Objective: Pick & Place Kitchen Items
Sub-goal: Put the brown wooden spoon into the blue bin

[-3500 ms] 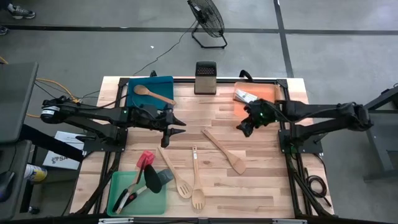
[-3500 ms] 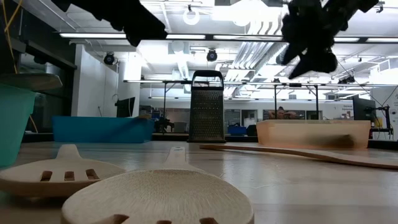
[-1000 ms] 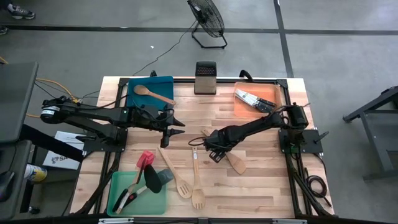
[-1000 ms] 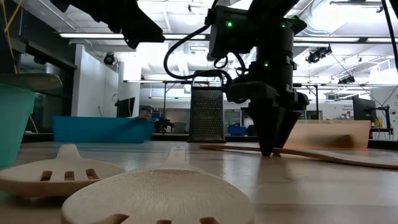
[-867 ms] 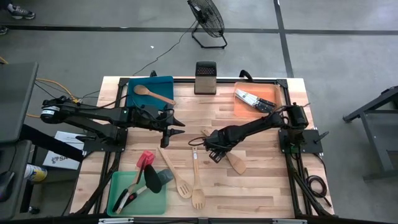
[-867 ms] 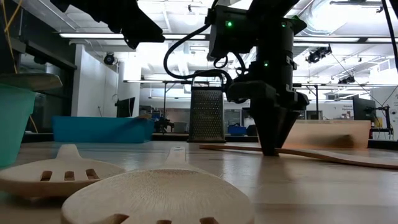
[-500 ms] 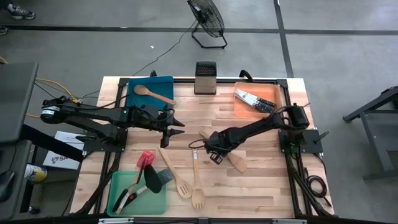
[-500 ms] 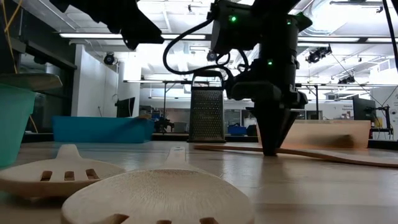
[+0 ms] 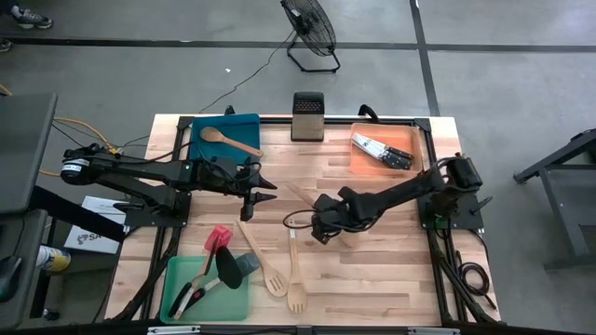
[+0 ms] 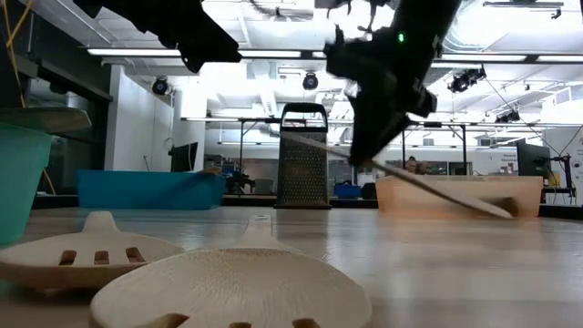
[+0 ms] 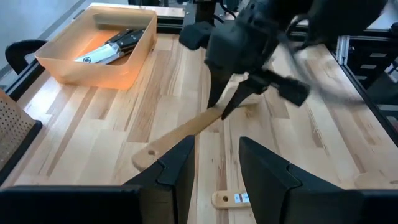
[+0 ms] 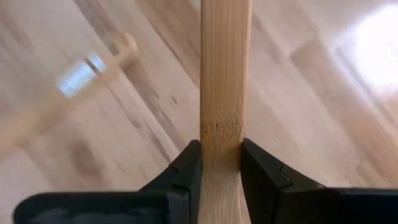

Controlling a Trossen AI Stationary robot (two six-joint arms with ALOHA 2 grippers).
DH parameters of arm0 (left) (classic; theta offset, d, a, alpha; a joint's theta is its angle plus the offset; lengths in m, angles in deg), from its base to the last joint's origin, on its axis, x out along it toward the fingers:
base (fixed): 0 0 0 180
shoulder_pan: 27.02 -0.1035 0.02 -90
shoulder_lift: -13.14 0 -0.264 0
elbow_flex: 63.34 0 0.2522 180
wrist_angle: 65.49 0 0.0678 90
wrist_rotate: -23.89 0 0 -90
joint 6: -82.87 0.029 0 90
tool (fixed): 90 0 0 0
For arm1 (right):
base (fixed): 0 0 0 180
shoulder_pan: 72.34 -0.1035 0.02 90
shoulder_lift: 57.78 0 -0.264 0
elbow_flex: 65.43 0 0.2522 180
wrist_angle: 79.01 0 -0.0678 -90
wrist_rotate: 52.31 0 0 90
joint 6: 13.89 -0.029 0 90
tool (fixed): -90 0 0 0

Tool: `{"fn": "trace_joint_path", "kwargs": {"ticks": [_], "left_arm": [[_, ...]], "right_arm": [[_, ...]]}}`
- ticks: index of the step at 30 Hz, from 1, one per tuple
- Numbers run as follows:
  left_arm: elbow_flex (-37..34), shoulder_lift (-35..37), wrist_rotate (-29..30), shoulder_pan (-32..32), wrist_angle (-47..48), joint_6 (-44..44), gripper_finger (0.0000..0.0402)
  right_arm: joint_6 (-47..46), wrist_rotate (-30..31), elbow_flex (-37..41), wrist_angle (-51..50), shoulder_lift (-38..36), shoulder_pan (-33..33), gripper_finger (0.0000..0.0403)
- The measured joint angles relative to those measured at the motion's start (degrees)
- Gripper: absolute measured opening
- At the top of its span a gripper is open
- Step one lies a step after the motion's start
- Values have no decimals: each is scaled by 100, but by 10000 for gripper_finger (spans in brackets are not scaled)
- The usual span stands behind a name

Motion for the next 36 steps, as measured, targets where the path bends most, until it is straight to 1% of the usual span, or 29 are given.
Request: {"fn": "trace_joint_path", "kwargs": {"ticks": [5, 10, 14, 17, 20, 25, 29, 31, 34, 36], "left_arm": [[0, 0, 2, 0, -36, 0, 123], [0, 0, 2, 0, -43, 0, 123], [0, 0, 2, 0, -97, 0, 123], [0, 0, 2, 0, -225, 0, 123], [0, -2, 2, 0, -463, 13, 123], [0, -2, 2, 0, -973, 123, 123], [0, -2, -49, 0, -1364, 283, 123], [0, -2, -122, 0, -1523, 373, 123], [0, -2, -411, 0, -1797, 523, 123], [0, -2, -586, 0, -1958, 600, 123]], "right_arm": [[74, 349, -9, -74, -288, -9, 76], [167, 805, -11, -99, -738, -97, 76], [347, 1342, -11, -56, -1115, -233, 76], [576, 1786, -16, 172, -1322, -369, 76], [1129, 2005, -18, 614, -1418, -490, 76], [2279, 1916, -20, 1750, -1422, -518, 76], [2955, 1771, -20, 2454, -1422, -466, 76], [3199, 1685, -20, 2717, -1422, -447, 76], [3447, 1389, -22, 2998, -1422, -371, 76], [3545, 1314, -22, 3151, -1422, -320, 76]]}}
